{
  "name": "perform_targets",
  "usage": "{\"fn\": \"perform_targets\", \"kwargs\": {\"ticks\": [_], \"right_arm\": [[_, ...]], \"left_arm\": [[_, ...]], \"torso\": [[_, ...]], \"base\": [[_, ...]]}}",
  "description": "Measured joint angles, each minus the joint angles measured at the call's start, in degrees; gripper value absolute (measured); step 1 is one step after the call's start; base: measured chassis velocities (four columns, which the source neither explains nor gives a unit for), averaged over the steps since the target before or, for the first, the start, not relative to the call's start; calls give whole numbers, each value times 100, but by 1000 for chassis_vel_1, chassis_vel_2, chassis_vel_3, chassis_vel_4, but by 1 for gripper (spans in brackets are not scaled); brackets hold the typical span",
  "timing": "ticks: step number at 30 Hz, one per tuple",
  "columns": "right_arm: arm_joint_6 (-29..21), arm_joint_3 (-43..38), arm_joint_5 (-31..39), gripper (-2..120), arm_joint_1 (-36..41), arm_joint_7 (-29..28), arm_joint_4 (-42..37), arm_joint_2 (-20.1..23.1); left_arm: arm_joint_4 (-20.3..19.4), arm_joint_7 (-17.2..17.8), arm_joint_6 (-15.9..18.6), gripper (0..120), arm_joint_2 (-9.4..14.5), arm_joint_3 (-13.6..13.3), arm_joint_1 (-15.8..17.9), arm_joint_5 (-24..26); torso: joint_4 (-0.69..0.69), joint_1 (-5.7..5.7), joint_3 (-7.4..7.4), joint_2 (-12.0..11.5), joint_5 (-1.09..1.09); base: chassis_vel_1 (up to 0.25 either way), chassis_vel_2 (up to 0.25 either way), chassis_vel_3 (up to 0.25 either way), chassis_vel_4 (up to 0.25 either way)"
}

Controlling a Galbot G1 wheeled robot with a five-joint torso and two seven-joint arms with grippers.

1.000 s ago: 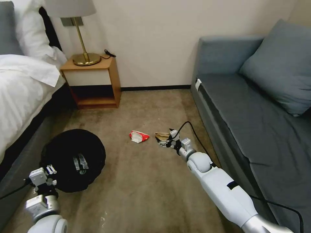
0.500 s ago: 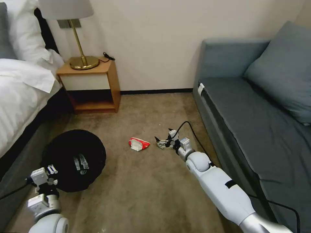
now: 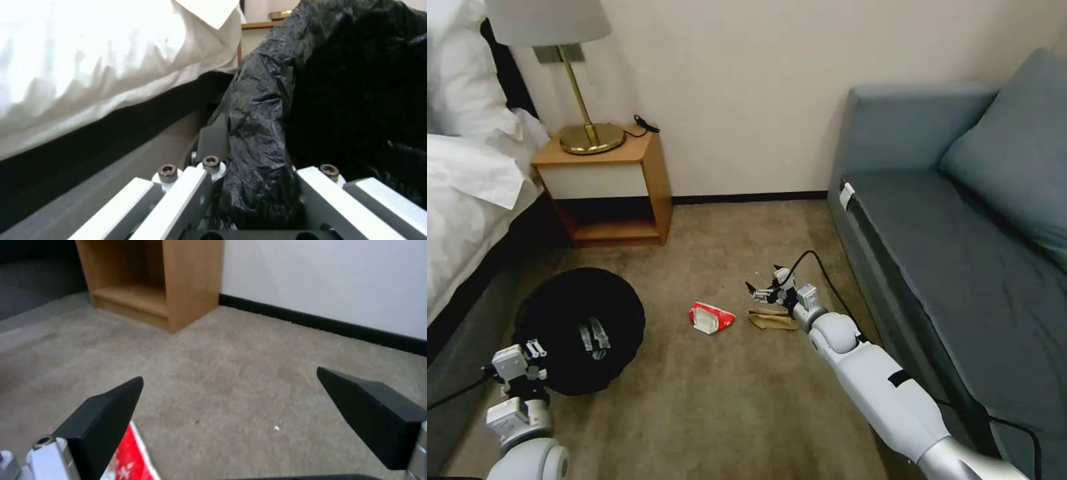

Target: Pick up the trash bin, then pick up the garbage on the floor and place it into the trash bin.

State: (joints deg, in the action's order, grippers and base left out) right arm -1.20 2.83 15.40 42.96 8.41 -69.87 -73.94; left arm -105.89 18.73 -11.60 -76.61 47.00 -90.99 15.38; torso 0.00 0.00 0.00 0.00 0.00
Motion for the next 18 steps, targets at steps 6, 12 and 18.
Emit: {"fn": "perform_targets", "kwargs": {"ticks": [6,12,18], "right_arm": [[7,1,-19,100,18,2,17,-33],[89,29,-19,100,18,170,4,8],[202,176,-17,100,-119,489,8,107]], "left_arm": [[19,-4,-1,5,34,4,17,52],[41,-9,-2,5,57,5,49,85],[45,-15,-2,5,78,5,67,113]], "torso": [[-1,0,0,0,-1],[-1,0,1,0,0],[-1,0,0,0,0]], "base": [[-135,126,137,-124],[-105,104,119,-96],[-24,13,4,-23]]}}
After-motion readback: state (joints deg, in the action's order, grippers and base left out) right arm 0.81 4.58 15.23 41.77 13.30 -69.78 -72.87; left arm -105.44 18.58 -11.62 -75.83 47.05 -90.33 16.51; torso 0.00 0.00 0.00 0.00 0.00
